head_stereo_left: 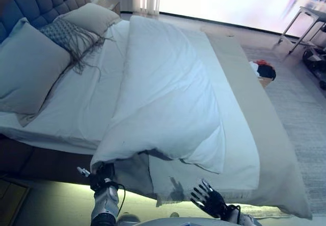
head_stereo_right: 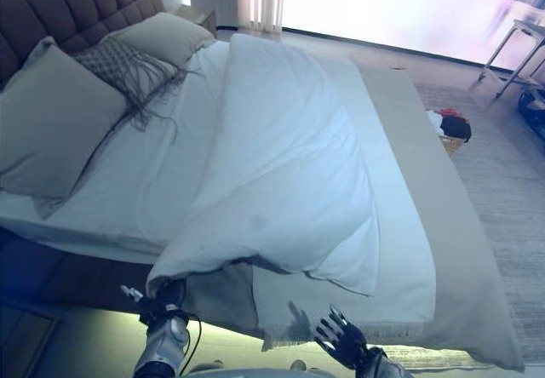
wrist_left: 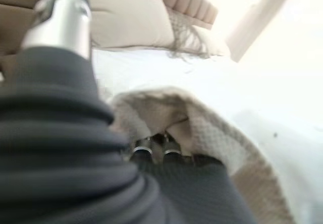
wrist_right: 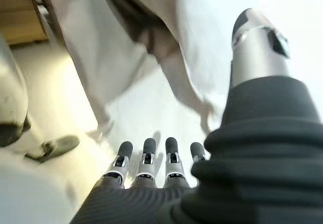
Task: Make the bed neatly
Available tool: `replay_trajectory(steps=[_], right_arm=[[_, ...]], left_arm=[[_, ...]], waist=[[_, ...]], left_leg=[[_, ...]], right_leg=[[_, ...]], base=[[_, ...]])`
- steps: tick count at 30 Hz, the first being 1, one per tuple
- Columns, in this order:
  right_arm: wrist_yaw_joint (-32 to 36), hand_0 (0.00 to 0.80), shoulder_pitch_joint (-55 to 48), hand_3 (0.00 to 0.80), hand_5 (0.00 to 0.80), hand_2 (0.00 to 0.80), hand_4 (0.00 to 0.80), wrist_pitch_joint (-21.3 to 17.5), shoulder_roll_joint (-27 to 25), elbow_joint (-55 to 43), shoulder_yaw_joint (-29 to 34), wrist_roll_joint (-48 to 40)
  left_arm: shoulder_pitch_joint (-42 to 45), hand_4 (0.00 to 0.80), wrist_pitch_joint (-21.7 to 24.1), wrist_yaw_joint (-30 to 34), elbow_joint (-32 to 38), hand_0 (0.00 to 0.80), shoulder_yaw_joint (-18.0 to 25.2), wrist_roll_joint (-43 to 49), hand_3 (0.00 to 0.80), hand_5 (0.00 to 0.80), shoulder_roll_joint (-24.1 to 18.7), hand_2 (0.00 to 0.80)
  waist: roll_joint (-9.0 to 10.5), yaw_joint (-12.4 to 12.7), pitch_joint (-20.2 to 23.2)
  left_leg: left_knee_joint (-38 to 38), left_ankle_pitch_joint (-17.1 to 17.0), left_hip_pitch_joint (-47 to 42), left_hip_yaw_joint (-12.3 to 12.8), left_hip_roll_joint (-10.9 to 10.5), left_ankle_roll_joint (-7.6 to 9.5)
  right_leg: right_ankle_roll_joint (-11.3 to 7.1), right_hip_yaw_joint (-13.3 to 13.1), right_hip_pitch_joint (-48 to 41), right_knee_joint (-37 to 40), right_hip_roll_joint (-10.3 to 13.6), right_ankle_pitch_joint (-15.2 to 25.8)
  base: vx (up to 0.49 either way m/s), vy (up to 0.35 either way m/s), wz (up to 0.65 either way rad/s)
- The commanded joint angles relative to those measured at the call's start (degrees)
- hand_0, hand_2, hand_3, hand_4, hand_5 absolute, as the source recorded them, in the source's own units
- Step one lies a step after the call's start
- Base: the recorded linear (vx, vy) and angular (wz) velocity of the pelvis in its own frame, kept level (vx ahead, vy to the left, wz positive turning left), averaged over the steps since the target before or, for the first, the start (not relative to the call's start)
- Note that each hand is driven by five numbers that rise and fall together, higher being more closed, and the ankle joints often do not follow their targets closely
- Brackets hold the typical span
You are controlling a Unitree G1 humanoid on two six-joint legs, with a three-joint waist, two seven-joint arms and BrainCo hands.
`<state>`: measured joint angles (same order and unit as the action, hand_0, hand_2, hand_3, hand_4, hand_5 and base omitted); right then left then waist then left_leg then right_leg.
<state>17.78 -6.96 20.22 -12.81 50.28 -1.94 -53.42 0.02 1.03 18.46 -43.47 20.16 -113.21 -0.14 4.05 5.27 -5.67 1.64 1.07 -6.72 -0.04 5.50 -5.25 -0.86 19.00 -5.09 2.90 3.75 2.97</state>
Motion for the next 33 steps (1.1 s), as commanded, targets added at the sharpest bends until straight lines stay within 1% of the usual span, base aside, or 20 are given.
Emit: replay_trajectory(steps=[1,4,6,9,11,14,19,23,24,28,30,33], right_arm=[[3.4,0.0,2.0,0.0,0.0,0.0,0.0,-2.9,-1.1,2.1,2.5,-0.3],[4.1,0.0,2.8,0.0,0.0,0.0,0.0,-3.0,-1.0,3.6,3.3,-0.4],[4.7,0.0,3.5,0.0,0.0,0.0,0.0,-3.6,-1.1,4.6,3.4,-0.6],[5.2,0.0,4.3,0.0,0.0,0.0,0.0,-4.5,-1.1,5.2,2.8,-0.4],[5.0,0.0,4.5,0.0,0.0,0.0,0.0,-4.7,-1.5,5.4,2.2,-0.8],[5.0,0.0,4.5,0.0,0.0,0.0,0.0,-5.1,-1.9,6.7,1.9,-1.2],[5.2,0.0,4.6,0.0,0.0,0.0,0.0,-6.3,-2.8,9.6,1.8,-1.2],[5.3,0.0,4.2,0.0,0.0,0.0,0.0,-7.2,-3.7,10.0,1.3,-1.3],[5.3,0.0,4.1,0.0,0.0,0.0,0.0,-7.3,-3.9,9.9,1.4,-1.0],[4.9,0.0,4.0,0.0,0.0,0.0,0.0,-7.3,-5.5,10.3,0.8,-1.4],[5.1,0.0,4.1,0.0,0.0,0.0,0.0,-7.4,-6.3,10.8,0.7,-1.6],[5.7,0.0,4.5,0.0,0.0,0.0,0.0,-7.0,-7.0,11.4,0.7,-1.5]], left_arm=[[-0.4,0.0,2.4,8.3,0.3,0.0,10.9,0.2,0.0,0.0,-11.2,0.0],[0.4,0.0,2.2,8.5,-2.1,0.0,14.0,0.2,0.0,0.0,-13.6,0.0],[0.7,0.0,2.4,8.0,-3.6,0.0,16.4,0.2,0.0,0.0,-16.0,0.0],[1.4,0.0,1.4,7.2,-7.2,0.0,20.3,0.2,0.0,0.0,-20.5,0.0],[1.8,0.0,1.9,5.3,-8.6,0.0,22.6,0.2,0.0,0.0,-24.0,0.0],[2.7,0.0,0.0,2.6,-11.4,0.0,25.6,0.2,0.0,0.0,-29.2,0.0],[3.0,0.0,-2.6,0.2,-16.2,0.0,28.6,0.2,0.0,0.0,-38.5,0.0],[3.3,0.0,-5.4,-1.8,-18.0,0.0,30.6,1.3,0.0,0.0,-45.1,0.0],[3.5,0.0,-5.8,-2.0,-18.3,0.0,31.1,1.6,0.0,0.0,-46.2,0.0],[4.3,0.0,-8.7,-4.5,-21.0,0.0,34.2,3.1,0.0,0.0,-52.7,0.0],[3.8,0.0,-9.0,-5.8,-22.0,0.0,35.2,3.4,0.0,0.0,-56.1,0.0],[3.6,0.0,-10.1,-7.1,-23.7,0.0,36.4,4.0,0.0,0.0,-59.8,0.0]], waist=[[-0.13,2.9,1.9],[-1.17,3.7,2.5],[-1.92,4.3,2.8],[-2.68,5.1,3.2],[-3.16,5.5,3.5],[-3.76,5.9,4.0],[-4.77,6.6,4.5],[-5.2,7.0,4.6],[-5.27,7.1,4.6],[-5.64,7.2,4.5],[-5.82,7.3,4.5],[-5.94,7.4,4.7]], left_leg=[[1.0,-1.2,1.7,-0.8,-1.2,0.63],[1.0,-1.4,2.1,-1.6,-1.7,0.74],[0.9,-1.5,2.3,-2.2,-2.0,0.89],[0.7,-1.5,2.7,-3.1,-2.5,1.1],[0.7,-1.5,2.9,-3.5,-2.8,1.26],[0.8,-1.4,3.1,-4.2,-3.3,1.44],[0.9,-1.5,3.5,-5.0,-3.8,1.69],[0.8,-0.9,3.7,-5.4,-4.1,1.84],[0.7,-0.8,3.7,-5.5,-4.2,1.88],[0.4,-0.8,4.1,-5.1,-4.3,2.05],[0.4,-0.7,4.3,-4.9,-4.3,2.1],[0.6,-0.3,4.1,-4.7,-4.2,2.04]], right_leg=[[-5.5,-0.3,-3.8,-1.2,6.1,-3.4],[-5.68,0.3,-3.8,-1.1,6.6,-3.4],[-5.78,0.7,-3.7,-1.3,6.8,-3.6],[-5.87,1.2,-3.7,-1.6,7.1,-3.9],[-5.93,1.5,-3.6,-1.7,7.3,-4.1],[-6.14,1.9,-3.7,-1.7,7.4,-4.2],[-6.64,2.8,-3.6,-1.9,7.9,-4.3],[-6.8,3.0,-3.4,-2.1,8.3,-4.6],[-6.84,3.1,-3.4,-2.1,8.3,-4.6],[-6.96,3.2,-3.1,-2.0,8.6,-4.2],[-7.01,3.3,-3.0,-1.8,8.8,-4.1],[-7.13,3.4,-3.1,-1.4,8.8,-4.2]], base=[[-0.039,0.083,0.02],[-0.041,0.09,0.03],[-0.031,0.09,0.02],[-0.02,0.082,0.01],[-0.019,0.076,0.0],[-0.017,0.075,0.02],[-0.029,0.078,-0.02],[-0.031,0.08,-0.14],[-0.021,0.078,-0.14],[-0.048,0.094,-0.06],[-0.059,0.09,-0.02],[-0.041,0.063,-0.02]])
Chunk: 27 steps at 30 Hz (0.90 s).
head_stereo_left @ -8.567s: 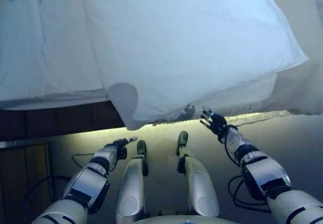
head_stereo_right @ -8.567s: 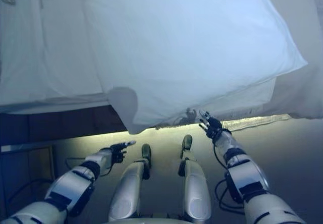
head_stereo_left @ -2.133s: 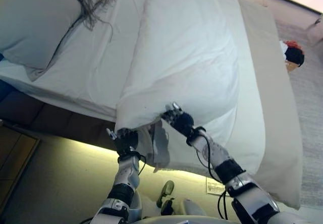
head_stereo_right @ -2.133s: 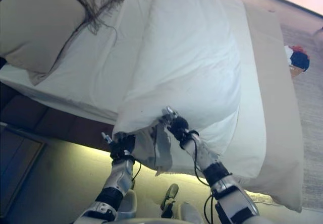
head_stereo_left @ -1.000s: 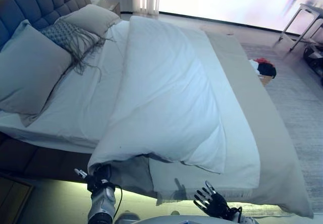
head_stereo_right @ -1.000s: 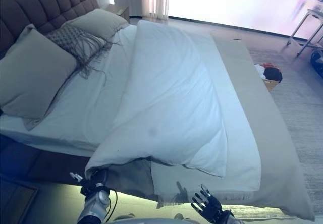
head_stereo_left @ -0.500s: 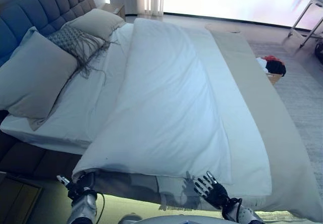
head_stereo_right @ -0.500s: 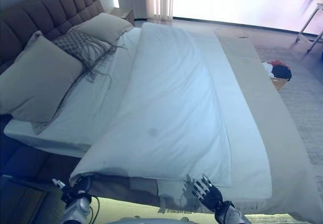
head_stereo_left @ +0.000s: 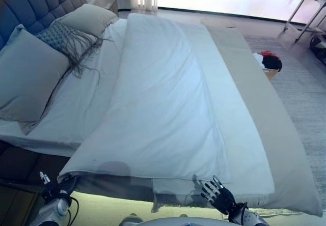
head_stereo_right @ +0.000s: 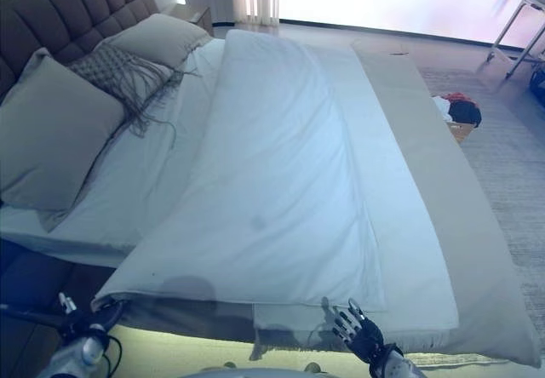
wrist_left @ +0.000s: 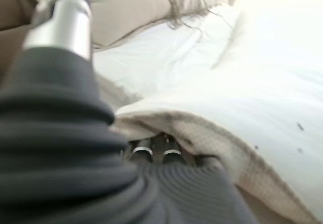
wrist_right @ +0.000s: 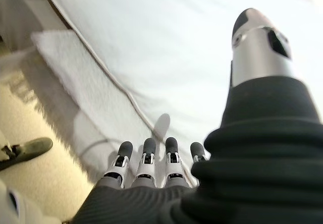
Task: Make the bed neatly
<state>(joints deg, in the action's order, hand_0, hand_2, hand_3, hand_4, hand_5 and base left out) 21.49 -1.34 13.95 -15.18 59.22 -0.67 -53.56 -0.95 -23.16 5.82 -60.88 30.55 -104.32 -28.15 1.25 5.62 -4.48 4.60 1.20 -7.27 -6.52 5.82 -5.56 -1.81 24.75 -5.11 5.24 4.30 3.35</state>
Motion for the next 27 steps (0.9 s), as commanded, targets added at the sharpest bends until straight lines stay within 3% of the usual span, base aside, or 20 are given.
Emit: replay_trajectory(steps=[1,6,9,11,17,24,27], right_arm=[[2.4,0.0,-1.1,0.0,0.0,0.0,0.0,-0.7,-4.9,2.8,-0.6,-1.3],[3.2,0.0,-0.3,0.0,0.0,0.0,0.0,-0.8,-5.3,4.4,-0.9,-1.7],[3.2,0.0,0.0,0.0,0.0,0.0,0.0,-1.0,-5.1,5.1,-0.4,-2.6],[3.4,0.0,0.3,0.0,0.0,0.0,0.0,-1.2,-4.8,5.8,-0.1,-3.2],[3.9,0.0,1.9,0.0,0.0,0.0,0.0,-3.0,-2.0,7.6,-0.1,-1.1],[3.1,0.0,9.2,0.0,0.0,0.0,0.0,-7.5,-0.3,5.9,-4.4,-5.4],[1.9,0.0,11.0,0.0,0.0,0.0,0.0,-8.0,0.3,4.6,-5.1,-7.8]], left_arm=[[4.5,0.0,13.5,5.5,-6.7,0.0,26.2,-4.7,0.0,0.0,-32.8,0.0],[3.6,0.0,13.5,3.7,-8.2,0.0,26.1,-5.0,0.0,0.0,-35.6,0.0],[4.7,0.0,12.7,3.5,-9.0,0.0,26.3,-3.3,0.0,0.0,-34.8,0.0],[5.1,0.0,12.1,3.8,-9.7,0.0,25.7,-3.0,0.0,0.0,-33.1,0.0],[4.8,0.0,10.4,7.4,-10.1,0.0,20.2,-1.5,0.0,0.0,-22.1,0.0],[-2.3,0.0,11.7,7.8,-8.2,0.0,10.1,-8.7,0.0,0.0,-13.9,0.0],[-4.4,0.0,12.0,8.5,-8.2,0.0,7.8,-8.7,0.0,0.0,-11.8,0.0]], waist=[[-3.14,7.2,3.6],[-2.96,7.6,4.2],[-2.69,7.9,4.4],[-2.39,8.1,4.0],[-0.65,8.8,1.7],[4.84,10.9,-7.2],[6.19,11.3,-9.9]], left_leg=[[-2.2,-0.5,4.6,1.9,-4.5,2.34],[-1.6,-0.5,4.6,2.1,-4.6,2.31],[-1.7,-0.4,4.8,2.2,-4.6,2.41],[-2.3,0.0,5.2,2.2,-4.6,2.61],[-4.2,1.0,6.8,1.8,-4.5,2.94],[-10.9,2.5,14.8,1.3,-2.9,2.57],[-14.1,3.2,17.4,1.0,-2.5,2.36]], right_leg=[[-6.21,-2.3,-3.2,-3.6,8.2,-4.6],[-6.39,-1.9,-3.2,-2.7,8.0,-4.2],[-6.38,-2.0,-2.9,-2.6,8.1,-4.0],[-6.19,-2.0,-2.5,-3.1,8.2,-4.3],[-5.67,-2.2,-0.8,-4.9,8.3,-5.3],[-4.25,-2.3,5.3,-8.6,7.5,-5.0],[-3.74,-2.2,7.0,-10.3,7.3,-4.9]], base=[[-0.03,0.044,-0.06],[-0.041,0.038,-0.06],[-0.035,0.037,-0.02],[-0.046,0.029,-0.02],[-0.079,0.02,0.03],[-0.261,-0.11,0.19],[-0.168,-0.083,0.33]])
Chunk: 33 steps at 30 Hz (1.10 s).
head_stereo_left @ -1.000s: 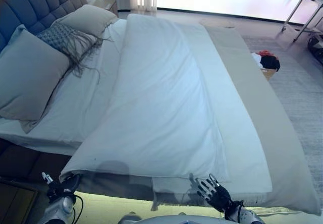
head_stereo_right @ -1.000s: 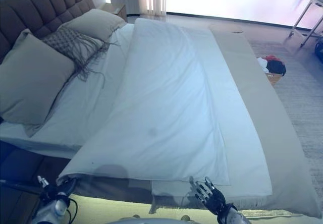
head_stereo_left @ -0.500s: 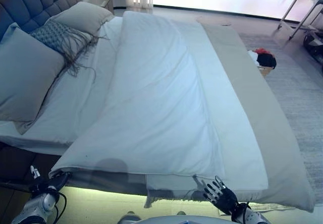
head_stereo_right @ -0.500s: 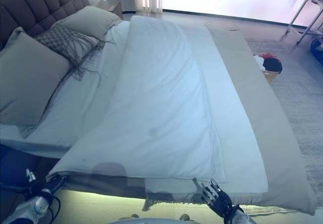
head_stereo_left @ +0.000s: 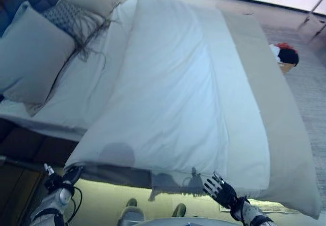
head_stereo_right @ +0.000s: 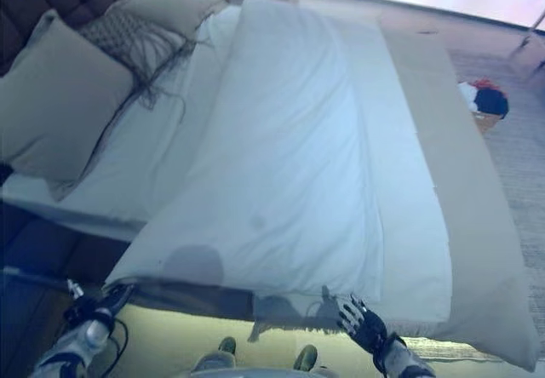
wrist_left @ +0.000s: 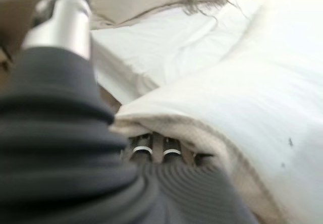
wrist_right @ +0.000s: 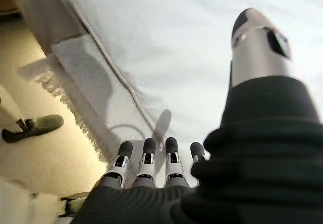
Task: Make the bed neatly
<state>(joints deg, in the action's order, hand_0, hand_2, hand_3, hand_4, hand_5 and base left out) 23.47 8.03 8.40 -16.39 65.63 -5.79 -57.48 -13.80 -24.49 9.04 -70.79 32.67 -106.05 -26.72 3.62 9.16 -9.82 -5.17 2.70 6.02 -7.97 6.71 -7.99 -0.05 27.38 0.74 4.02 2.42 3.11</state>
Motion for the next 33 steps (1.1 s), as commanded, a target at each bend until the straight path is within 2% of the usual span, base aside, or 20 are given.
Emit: replay_trajectory(steps=[1,4,8,11,13,15,17,18,21,24,28,33], right_arm=[[-0.3,0.0,2.3,0.0,0.0,0.0,0.0,-2.6,1.7,-2.3,0.0,-4.4],[-1.5,0.0,4.3,0.0,0.0,0.0,0.0,-2.0,1.7,-3.4,-0.3,-5.2],[-2.2,0.0,6.4,0.0,0.0,0.0,0.0,-1.6,2.1,-4.1,-0.4,-6.7],[-2.2,0.0,7.7,0.0,0.0,0.0,0.0,-2.1,2.6,-4.5,-0.4,-8.0],[-2.6,0.0,8.8,0.0,0.0,0.0,0.0,-1.9,3.2,-5.3,-0.1,-8.2],[-2.7,0.0,9.3,0.0,0.0,0.0,0.0,-1.7,3.6,-5.9,0.0,-8.1],[-2.3,0.0,9.8,0.0,0.0,0.0,0.0,-1.6,3.9,-6.2,0.1,-7.9],[-2.3,0.0,9.8,0.0,0.0,0.0,0.0,-1.6,3.9,-6.3,0.3,-7.8],[-2.4,0.0,9.9,0.0,0.0,0.0,0.0,-1.6,4.7,-7.3,1.1,-8.4],[-2.1,0.0,9.5,0.0,0.0,0.0,0.0,-1.8,5.2,-7.3,2.1,-8.9],[-2.3,0.0,8.3,0.0,0.0,0.0,0.0,-1.1,5.3,-7.5,3.4,-8.6],[-1.2,0.0,4.5,0.0,0.0,0.0,0.0,-0.1,4.6,-6.8,4.4,-5.2]], left_arm=[[7.6,0.0,13.7,5.8,1.8,0.0,4.5,-6.9,0.0,0.0,-12.2,0.0],[6.0,0.0,13.0,6.2,1.9,0.0,1.7,-6.9,0.0,0.0,-10.1,0.0],[4.5,0.0,8.1,7.0,1.7,0.0,-3.3,-4.5,0.0,0.0,-7.9,0.0],[3.3,0.0,5.3,6.8,0.6,0.0,-5.9,-2.9,0.0,0.0,-6.7,0.0],[3.4,0.0,2.9,6.3,-0.6,0.0,-7.4,1.3,0.0,0.0,-5.5,0.0],[3.9,0.0,1.4,8.0,-1.8,0.0,-8.7,3.4,0.0,0.0,-3.9,0.0],[4.2,0.0,1.6,10.3,-2.8,0.0,-10.2,3.8,0.0,0.0,-2.0,0.0],[4.7,0.0,1.5,10.7,-2.8,0.0,-10.9,3.6,0.0,0.0,-1.0,0.0],[7.0,0.0,2.2,11.9,-2.9,0.0,-12.7,4.0,0.0,0.0,2.8,0.0],[9.4,0.0,3.8,11.0,-4.3,0.0,-12.5,4.1,0.0,0.0,4.2,0.0],[12.1,0.0,7.2,9.7,-7.6,0.0,-9.5,3.1,0.0,0.0,3.5,0.0],[14.4,0.0,11.9,10.8,-7.9,0.0,-5.4,9.6,0.0,0.0,2.6,0.0]], waist=[[4.38,7.9,-5.7],[5.76,8.3,-8.5],[7.02,9.0,-10.8],[7.31,9.2,-12.1],[7.43,9.2,-12.6],[7.42,9.0,-12.9],[7.36,8.5,-12.8],[7.22,8.6,-13.2],[7.05,8.8,-13.5],[6.59,9.1,-13.4],[5.55,8.8,-12.2],[3.66,7.5,-8.8]], left_leg=[[-5.8,2.1,5.2,2.4,-3.1,4.71],[-9.2,3.0,7.9,2.0,-2.5,4.62],[-11.9,3.7,10.1,1.0,-2.1,4.78],[-13.5,4.3,11.2,0.4,-2.4,4.98],[-14.5,4.9,11.7,0.3,-2.7,5.29],[-15.6,5.3,11.9,0.3,-3.0,5.52],[-15.9,6.6,11.4,0.2,-3.1,5.6],[-16.1,5.5,11.9,0.6,-3.4,5.82],[-16.7,5.8,11.7,0.5,-3.7,6.03],[-17.4,6.3,11.0,0.5,-3.8,6.18],[-17.2,6.6,9.1,0.8,-3.9,6.15],[-12.3,5.2,3.6,1.7,-3.8,5.61]], right_leg=[[-5.35,-4.8,1.8,-10.0,9.1,-4.6],[-5.03,-4.8,3.3,-12.2,9.0,-4.8],[-5.0,-4.2,4.7,-14.3,8.9,-5.0],[-5.1,-4.0,5.6,-15.9,8.9,-5.2],[-5.09,-4.0,6.1,-16.9,9.0,-5.5],[-5.08,-4.2,6.4,-17.8,9.1,-5.8],[-5.46,-5.2,6.1,-18.5,8.8,-6.9],[-4.98,-4.4,6.5,-18.6,9.3,-6.1],[-4.97,-4.2,6.6,-19.6,9.7,-6.3],[-4.85,-3.8,6.0,-20.7,10.0,-6.8],[-4.74,-3.9,4.8,-21.6,10.4,-7.8],[-5.26,-5.0,1.6,-18.9,9.9,-8.1]], base=[[-0.17,-0.09,0.22],[-0.134,-0.078,0.2],[-0.095,-0.094,0.46],[-0.071,-0.075,0.29],[-0.059,-0.053,0.16],[-0.04,-0.013,0.15],[0.0,-0.013,0.06],[-0.04,-0.008,0.06],[-0.036,-0.039,0.05],[0.026,-0.059,0.07],[0.074,-0.029,0.04],[0.14,-0.01,-0.08]])
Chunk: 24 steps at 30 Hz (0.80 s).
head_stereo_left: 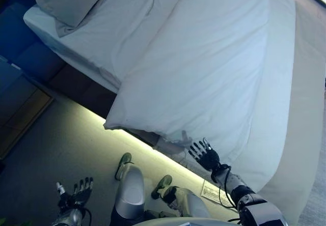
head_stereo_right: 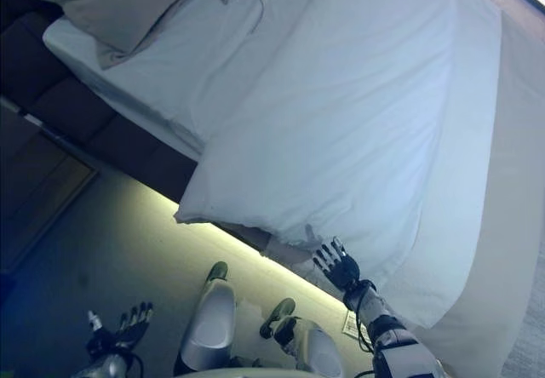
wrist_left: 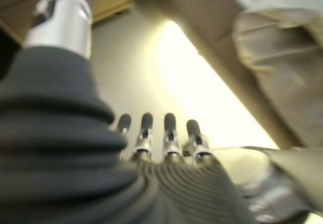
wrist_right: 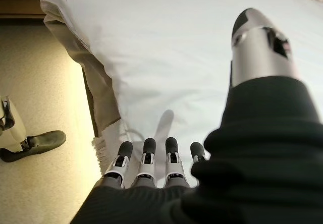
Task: Make the bed neatly
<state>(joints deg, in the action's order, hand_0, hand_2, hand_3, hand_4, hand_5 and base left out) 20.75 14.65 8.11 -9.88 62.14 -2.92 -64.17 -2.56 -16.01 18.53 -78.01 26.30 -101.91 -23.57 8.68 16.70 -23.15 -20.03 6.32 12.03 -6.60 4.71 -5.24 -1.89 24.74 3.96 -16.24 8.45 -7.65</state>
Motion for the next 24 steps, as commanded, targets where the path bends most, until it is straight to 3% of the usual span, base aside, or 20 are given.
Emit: replay_trajectory(steps=[1,4,5,8,14,19,24], right_arm=[[1.8,0.0,-2.8,0.0,0.0,0.0,0.0,0.2,-2.2,-2.8,1.5,2.6],[1.5,0.0,-3.4,0.0,0.0,0.0,0.0,0.9,-3.8,-1.9,1.2,6.7],[1.5,0.0,-3.6,0.0,0.0,0.0,0.0,0.8,-4.4,-2.4,0.2,7.9],[2.2,0.0,-4.2,0.0,0.0,0.0,0.0,0.9,-6.4,-2.8,-0.9,11.3],[4.1,0.0,-6.4,0.0,0.0,0.0,0.0,1.8,-9.3,-2.1,-1.7,15.1],[4.4,0.0,-8.6,0.0,0.0,0.0,0.0,-0.7,-7.5,-0.2,-2.1,16.7],[2.5,0.0,-10.7,0.0,0.0,0.0,0.0,-2.0,-5.2,4.1,-2.1,13.8]], left_arm=[[3.4,0.0,5.7,0.6,-0.2,0.0,1.5,9.5,0.0,0.0,-0.7,0.0],[2.7,0.0,12.4,-3.0,2.7,0.0,-0.2,28.2,0.0,0.0,-0.7,0.0],[2.2,0.0,14.3,-4.9,4.4,0.0,-2.5,32.4,0.0,0.0,-0.6,0.0],[1.2,0.0,16.7,-5.4,7.1,0.0,-7.4,37.7,0.0,0.0,-0.4,0.0],[1.6,0.0,28.4,-7.7,14.6,0.0,-18.1,52.0,0.0,0.0,-0.2,0.0],[1.5,0.0,30.6,-8.5,17.1,0.0,-23.7,61.5,0.0,0.0,2.3,0.0],[0.0,0.0,30.5,-11.4,13.5,0.0,-31.1,74.5,0.0,0.0,4.6,0.0]], waist=[[-1.96,-0.5,5.6],[-3.65,-1.9,8.3],[-4.14,-2.4,9.1],[-5.33,-3.6,11.6],[-6.94,-5.7,17.3],[-7.59,-7.3,19.8],[-7.94,-10.3,21.2]], left_leg=[[4.5,1.0,-4.0,0.7,-1.8,2.66],[9.3,-1.0,-7.0,1.7,-2.1,2.41],[11.1,-1.9,-7.8,2.2,-2.0,2.26],[15.4,-4.6,-9.3,3.5,-2.1,2.12],[24.1,-9.1,-13.0,7.0,-2.0,1.2],[25.0,-8.7,-13.6,9.2,-2.3,1.1],[25.0,-7.8,-14.5,11.8,-2.0,1.34]], right_leg=[[-3.66,-2.8,-2.4,2.7,3.6,2.8],[-4.46,-4.2,-4.1,6.6,3.1,4.1],[-4.76,-4.4,-4.3,7.8,3.1,4.9],[-5.4,-4.8,-5.0,11.2,3.3,7.5],[-5.8,-4.9,-7.6,19.5,2.2,11.8],[-5.5,-5.5,-7.9,21.2,1.3,12.5],[-4.92,-7.2,-7.7,21.2,0.3,11.9]], base=[[0.132,0.014,-0.13],[0.094,0.012,-0.14],[0.048,-0.009,-0.14],[0.028,-0.041,-0.19],[0.061,-0.095,-0.2],[0.028,-0.097,-0.18],[0.024,-0.046,-0.2]])
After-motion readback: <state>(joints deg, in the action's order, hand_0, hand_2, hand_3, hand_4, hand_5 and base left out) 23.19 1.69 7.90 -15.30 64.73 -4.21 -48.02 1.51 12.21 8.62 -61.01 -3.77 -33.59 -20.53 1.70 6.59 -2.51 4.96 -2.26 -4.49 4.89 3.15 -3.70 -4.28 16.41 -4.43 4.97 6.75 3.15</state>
